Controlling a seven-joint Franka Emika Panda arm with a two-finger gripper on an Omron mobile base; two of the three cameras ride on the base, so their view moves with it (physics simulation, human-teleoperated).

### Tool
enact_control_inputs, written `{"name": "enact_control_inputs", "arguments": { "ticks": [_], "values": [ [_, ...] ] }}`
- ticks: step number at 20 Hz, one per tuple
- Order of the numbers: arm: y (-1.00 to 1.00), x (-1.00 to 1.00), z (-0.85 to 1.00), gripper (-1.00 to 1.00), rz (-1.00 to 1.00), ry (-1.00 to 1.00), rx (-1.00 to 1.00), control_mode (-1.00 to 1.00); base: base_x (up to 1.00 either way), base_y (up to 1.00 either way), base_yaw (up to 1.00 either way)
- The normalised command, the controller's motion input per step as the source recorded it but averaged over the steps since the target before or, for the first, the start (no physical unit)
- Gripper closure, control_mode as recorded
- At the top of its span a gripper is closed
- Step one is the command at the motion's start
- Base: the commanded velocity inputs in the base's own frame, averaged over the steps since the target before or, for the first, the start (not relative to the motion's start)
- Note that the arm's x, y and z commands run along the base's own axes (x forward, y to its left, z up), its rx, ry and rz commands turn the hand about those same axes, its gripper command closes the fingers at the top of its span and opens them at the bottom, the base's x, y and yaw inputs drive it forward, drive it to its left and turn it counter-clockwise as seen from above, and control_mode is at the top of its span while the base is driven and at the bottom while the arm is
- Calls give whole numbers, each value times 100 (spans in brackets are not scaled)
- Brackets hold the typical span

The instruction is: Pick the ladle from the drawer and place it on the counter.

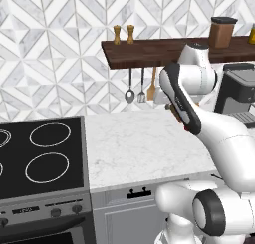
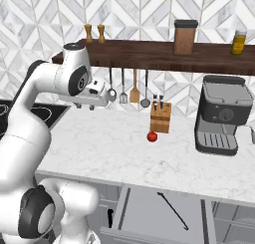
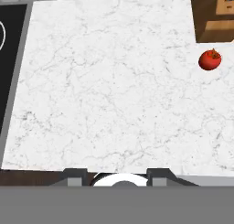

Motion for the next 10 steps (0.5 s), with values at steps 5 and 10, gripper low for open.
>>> {"name": "enact_control_inputs", "arguments": {
  "ticks": [5,10],
  "values": [
    [0,-54,-12,-100,0,0,0,-100,0,0,0],
    [0,-67,-49,-100,0,0,-2,-100,0,0,0]
  ]
}}
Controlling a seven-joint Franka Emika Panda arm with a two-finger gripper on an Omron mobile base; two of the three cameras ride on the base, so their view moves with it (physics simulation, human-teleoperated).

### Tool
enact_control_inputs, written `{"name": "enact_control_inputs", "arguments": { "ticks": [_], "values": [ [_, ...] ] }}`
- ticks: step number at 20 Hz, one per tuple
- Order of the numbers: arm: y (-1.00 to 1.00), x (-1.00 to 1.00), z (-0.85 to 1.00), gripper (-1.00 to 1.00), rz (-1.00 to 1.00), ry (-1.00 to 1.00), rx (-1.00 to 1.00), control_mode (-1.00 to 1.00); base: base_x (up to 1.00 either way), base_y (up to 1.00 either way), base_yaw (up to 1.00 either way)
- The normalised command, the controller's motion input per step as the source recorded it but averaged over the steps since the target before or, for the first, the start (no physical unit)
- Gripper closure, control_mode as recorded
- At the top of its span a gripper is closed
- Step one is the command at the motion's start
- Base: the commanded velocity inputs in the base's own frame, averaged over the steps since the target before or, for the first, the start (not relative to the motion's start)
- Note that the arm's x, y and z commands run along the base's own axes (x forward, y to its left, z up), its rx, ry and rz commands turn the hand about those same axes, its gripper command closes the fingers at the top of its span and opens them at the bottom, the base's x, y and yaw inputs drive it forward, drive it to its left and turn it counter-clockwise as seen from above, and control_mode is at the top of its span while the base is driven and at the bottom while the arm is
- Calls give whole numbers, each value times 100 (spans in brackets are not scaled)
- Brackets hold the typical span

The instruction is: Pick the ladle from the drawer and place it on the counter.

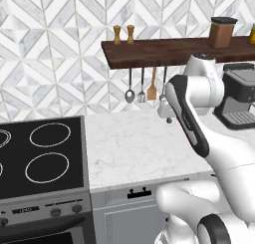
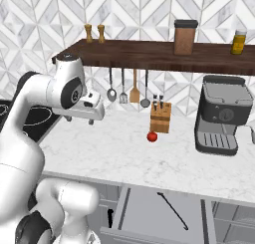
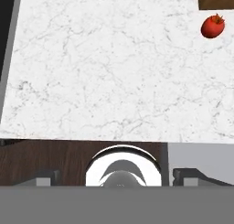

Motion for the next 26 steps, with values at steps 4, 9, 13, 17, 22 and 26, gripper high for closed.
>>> {"name": "enact_control_inputs", "arguments": {
  "ticks": [4,9,13,17,22,26],
  "values": [
    [0,-37,-66,-100,0,0,-1,-100,0,0,0],
    [3,-16,-60,-100,0,0,0,-100,0,0,0],
    [0,0,0,-100,0,0,0,100,-20,21,-4],
    [0,0,0,-100,0,0,0,100,-37,31,-9],
    [0,0,0,-100,0,0,0,100,-35,43,-22],
    [0,0,0,-100,0,0,0,100,-12,27,-42]
  ]
}}
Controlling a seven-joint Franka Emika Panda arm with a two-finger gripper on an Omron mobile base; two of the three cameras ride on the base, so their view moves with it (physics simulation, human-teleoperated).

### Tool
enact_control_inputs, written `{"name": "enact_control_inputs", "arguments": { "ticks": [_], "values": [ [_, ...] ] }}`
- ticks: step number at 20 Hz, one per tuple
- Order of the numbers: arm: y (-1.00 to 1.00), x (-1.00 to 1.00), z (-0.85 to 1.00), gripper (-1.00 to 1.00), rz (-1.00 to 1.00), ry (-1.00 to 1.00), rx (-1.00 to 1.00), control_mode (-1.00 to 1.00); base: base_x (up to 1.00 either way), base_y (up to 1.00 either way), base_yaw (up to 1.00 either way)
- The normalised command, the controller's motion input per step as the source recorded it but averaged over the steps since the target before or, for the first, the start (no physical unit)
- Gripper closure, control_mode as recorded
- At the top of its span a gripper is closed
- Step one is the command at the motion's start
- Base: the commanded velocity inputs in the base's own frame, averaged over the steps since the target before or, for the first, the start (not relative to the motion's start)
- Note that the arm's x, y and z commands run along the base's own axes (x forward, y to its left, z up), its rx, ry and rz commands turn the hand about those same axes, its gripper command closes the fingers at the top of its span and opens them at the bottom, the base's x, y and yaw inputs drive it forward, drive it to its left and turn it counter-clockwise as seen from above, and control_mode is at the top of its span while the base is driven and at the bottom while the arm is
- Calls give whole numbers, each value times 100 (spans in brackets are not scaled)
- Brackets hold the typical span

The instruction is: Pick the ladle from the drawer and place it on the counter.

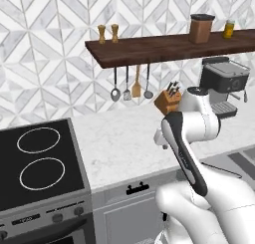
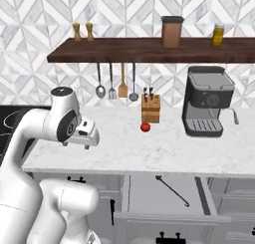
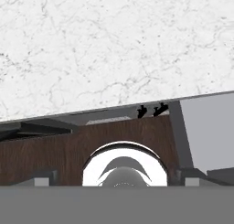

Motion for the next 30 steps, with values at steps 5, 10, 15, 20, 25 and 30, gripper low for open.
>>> {"name": "enact_control_inputs", "arguments": {
  "ticks": [5,10,15,20,25,30],
  "values": [
    [0,0,0,-100,0,0,0,100,0,6,-46],
    [0,0,0,-100,0,0,0,100,0,0,-49],
    [2,-4,-8,-100,-9,0,0,-100,-5,7,-39],
    [-23,2,-19,-100,-17,0,0,-100,0,0,0],
    [-95,20,-21,-100,9,2,4,-100,0,0,0],
    [-96,20,-37,-100,31,5,2,-100,0,0,0]
  ]
}}
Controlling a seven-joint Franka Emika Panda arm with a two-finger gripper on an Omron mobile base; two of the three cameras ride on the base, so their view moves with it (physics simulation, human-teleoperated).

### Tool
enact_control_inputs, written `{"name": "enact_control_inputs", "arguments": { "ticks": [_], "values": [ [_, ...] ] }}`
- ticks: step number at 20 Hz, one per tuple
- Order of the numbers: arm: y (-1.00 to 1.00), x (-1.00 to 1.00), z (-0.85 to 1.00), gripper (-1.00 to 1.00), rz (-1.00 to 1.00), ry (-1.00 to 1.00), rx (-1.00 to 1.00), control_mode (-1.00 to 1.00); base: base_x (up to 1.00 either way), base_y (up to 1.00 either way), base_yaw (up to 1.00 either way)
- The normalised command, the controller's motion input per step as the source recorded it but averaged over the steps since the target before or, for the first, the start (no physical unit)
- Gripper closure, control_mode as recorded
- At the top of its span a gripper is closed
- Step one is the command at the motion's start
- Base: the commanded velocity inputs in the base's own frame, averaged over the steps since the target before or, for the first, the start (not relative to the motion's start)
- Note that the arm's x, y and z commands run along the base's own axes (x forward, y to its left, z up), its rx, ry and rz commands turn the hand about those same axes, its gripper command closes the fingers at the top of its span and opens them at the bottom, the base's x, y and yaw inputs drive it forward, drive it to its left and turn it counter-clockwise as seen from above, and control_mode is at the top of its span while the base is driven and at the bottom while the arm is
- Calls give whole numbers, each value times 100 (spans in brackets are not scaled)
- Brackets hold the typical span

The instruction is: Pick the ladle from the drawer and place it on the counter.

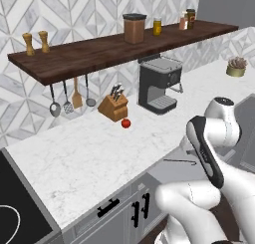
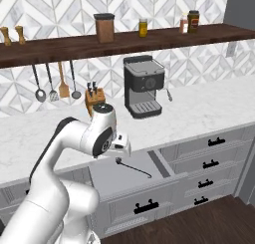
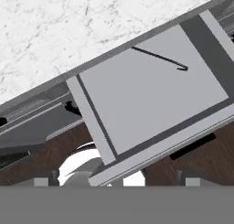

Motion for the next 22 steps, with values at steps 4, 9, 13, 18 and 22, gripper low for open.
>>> {"name": "enact_control_inputs", "arguments": {
  "ticks": [4,9,13,18,22],
  "values": [
    [-99,35,-29,-100,25,1,0,-100,0,0,0],
    [-89,23,-35,-100,25,1,6,-100,0,0,0],
    [-47,40,-39,-100,21,2,3,-100,0,0,0],
    [-7,56,-48,-100,9,8,0,-100,0,0,0],
    [-2,54,-44,-100,5,6,4,-100,0,0,0]
  ]
}}
